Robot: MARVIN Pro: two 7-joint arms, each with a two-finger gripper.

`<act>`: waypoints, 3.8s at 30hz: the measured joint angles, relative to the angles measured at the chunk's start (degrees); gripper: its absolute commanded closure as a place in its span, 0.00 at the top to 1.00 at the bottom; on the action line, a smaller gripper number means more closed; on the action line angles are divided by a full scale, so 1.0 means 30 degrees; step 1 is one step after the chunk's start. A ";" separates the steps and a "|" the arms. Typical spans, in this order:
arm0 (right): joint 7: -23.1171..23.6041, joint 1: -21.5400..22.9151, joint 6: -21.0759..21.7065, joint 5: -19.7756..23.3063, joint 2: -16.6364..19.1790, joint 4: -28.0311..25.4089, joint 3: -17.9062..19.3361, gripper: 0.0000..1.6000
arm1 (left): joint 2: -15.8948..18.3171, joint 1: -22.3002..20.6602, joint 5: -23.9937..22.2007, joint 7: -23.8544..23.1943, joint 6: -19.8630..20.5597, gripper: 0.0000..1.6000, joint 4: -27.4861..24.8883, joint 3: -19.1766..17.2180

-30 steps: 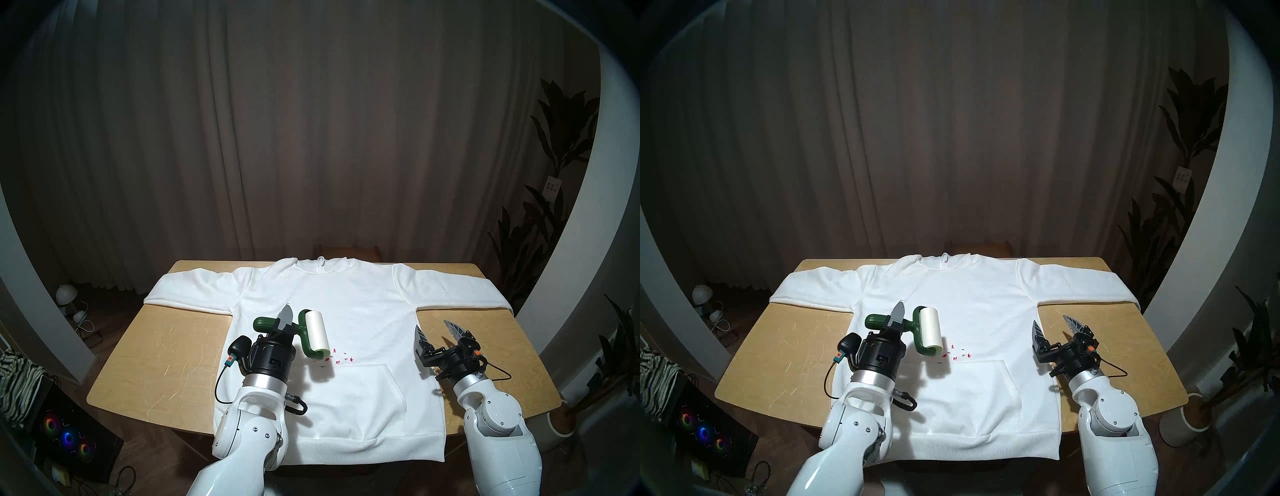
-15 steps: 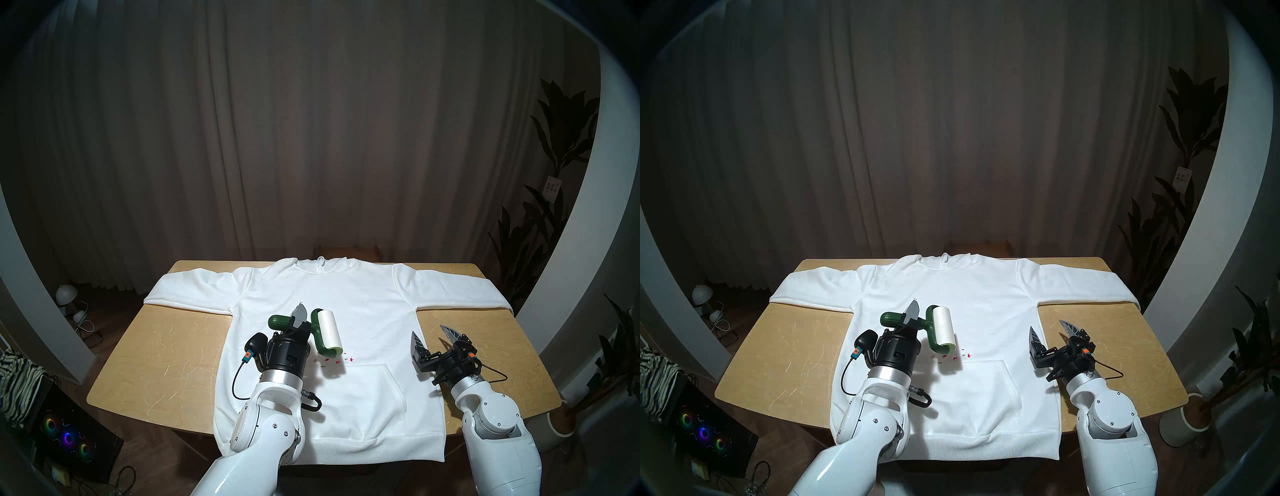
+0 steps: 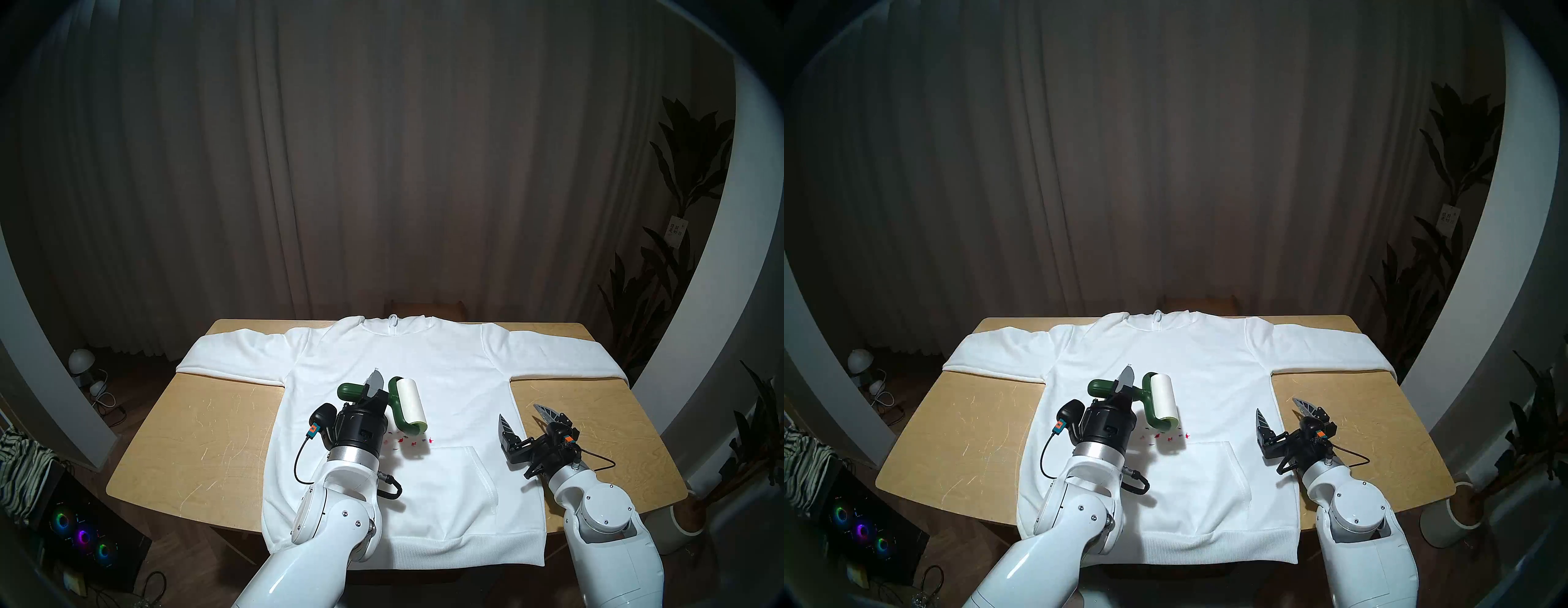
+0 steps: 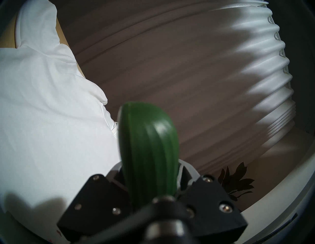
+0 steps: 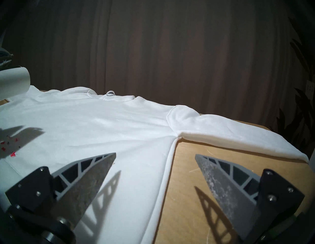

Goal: Use the fur roller to clean a top

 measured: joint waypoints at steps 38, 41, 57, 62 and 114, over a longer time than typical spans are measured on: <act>0.0863 0.0689 0.1860 -0.1640 0.1441 0.0270 -0.0226 1.00 | 0.1925 -0.4377 -0.0658 0.3146 -0.5496 0.00 0.3998 0.7540; 0.0897 0.0656 0.1923 -0.1677 0.1455 0.0205 -0.0234 1.00 | 0.1908 -0.4594 -0.0326 0.3325 -0.5756 0.00 0.4257 0.7799; 0.1014 0.0203 0.1177 -0.1923 0.1419 -0.0067 -0.0512 1.00 | 0.1491 -0.5590 0.2128 0.6489 -0.5261 0.00 0.4753 0.8414; 0.0634 0.0150 0.1167 -0.2272 0.1298 -0.0180 -0.0593 1.00 | 0.1402 -0.5802 0.2303 0.6775 -0.5074 0.00 0.4901 0.8439; -0.0753 0.0443 0.4843 -0.4672 0.1733 -0.1740 -0.1589 1.00 | 0.3172 -0.5138 0.0902 0.4440 -0.7579 0.00 0.5420 0.7602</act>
